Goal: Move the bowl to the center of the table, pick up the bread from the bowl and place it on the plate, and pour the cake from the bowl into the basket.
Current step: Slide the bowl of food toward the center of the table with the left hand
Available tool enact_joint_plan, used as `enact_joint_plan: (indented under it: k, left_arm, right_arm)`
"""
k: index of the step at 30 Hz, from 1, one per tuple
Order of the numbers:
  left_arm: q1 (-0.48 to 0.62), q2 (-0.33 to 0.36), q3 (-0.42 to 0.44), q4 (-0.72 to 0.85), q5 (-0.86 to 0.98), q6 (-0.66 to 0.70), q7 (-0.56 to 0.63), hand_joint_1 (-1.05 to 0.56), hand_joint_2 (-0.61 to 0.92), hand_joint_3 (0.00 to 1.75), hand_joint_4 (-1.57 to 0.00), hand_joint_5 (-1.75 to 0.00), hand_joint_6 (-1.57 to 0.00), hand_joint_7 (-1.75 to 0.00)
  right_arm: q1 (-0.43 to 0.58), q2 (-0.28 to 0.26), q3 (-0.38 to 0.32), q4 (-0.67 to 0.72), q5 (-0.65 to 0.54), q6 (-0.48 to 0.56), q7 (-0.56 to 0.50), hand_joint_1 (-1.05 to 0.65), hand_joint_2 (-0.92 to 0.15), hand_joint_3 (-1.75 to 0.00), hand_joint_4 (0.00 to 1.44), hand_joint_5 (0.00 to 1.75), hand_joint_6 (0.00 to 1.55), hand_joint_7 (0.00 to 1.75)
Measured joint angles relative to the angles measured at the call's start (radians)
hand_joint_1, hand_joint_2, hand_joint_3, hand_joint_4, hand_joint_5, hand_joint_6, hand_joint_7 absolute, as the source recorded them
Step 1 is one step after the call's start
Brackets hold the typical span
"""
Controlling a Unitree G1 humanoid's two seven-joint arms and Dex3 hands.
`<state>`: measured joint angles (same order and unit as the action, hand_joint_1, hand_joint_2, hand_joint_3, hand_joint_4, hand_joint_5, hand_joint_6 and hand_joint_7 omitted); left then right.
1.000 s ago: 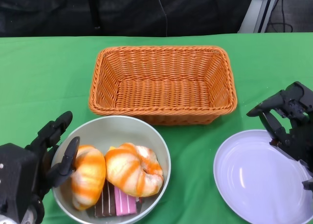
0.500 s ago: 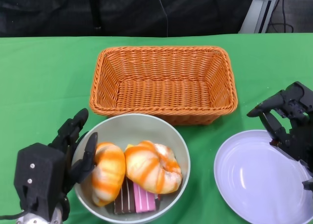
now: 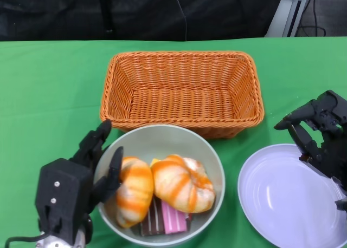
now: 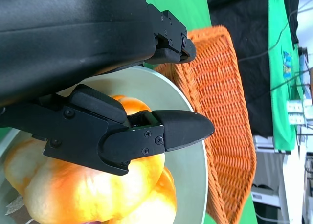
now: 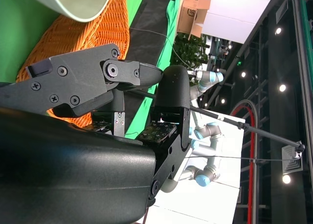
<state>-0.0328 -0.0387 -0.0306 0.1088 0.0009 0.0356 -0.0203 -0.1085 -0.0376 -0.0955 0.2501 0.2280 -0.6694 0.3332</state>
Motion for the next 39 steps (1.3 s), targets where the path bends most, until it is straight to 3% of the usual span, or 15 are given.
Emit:
enact_joint_plan:
  k: [11, 22, 29, 39]
  left_arm:
    - [0.029, -0.013, -0.043, -0.037, -0.008, 0.013, -0.031, -0.83, 0.92, 0.65, -0.25, -0.02, -0.23, -0.01]
    - [0.039, -0.007, -0.034, -0.039, -0.05, -0.007, -0.087, -0.85, 0.92, 0.59, -0.29, -0.03, -0.25, -0.01]
    - [0.032, 0.01, -0.005, 0.025, -0.02, -0.156, -0.078, -0.83, 0.92, 0.58, -0.33, -0.04, -0.29, -0.02]
    - [-0.061, 0.055, 0.089, 0.184, 0.064, -0.393, 0.076, -0.71, 0.92, 0.53, -0.39, -0.05, -0.35, -0.03]
  right_arm:
    - [0.001, 0.0, 0.0, 0.0, -0.003, 0.0, -0.005, -0.11, -0.9, -0.43, 0.72, 1.45, 0.69, 1.27]
    - [0.001, 0.0, -0.001, 0.002, -0.001, -0.005, 0.0, -0.1, -0.9, -0.43, 0.71, 1.45, 0.7, 1.26]
    - [0.0, 0.0, -0.003, 0.007, -0.002, -0.018, 0.0, -0.09, -0.89, -0.45, 0.71, 1.45, 0.69, 1.26]
    - [0.0, -0.001, -0.005, 0.011, -0.002, -0.021, 0.002, -0.11, -0.89, -0.47, 0.7, 1.41, 0.69, 1.25]
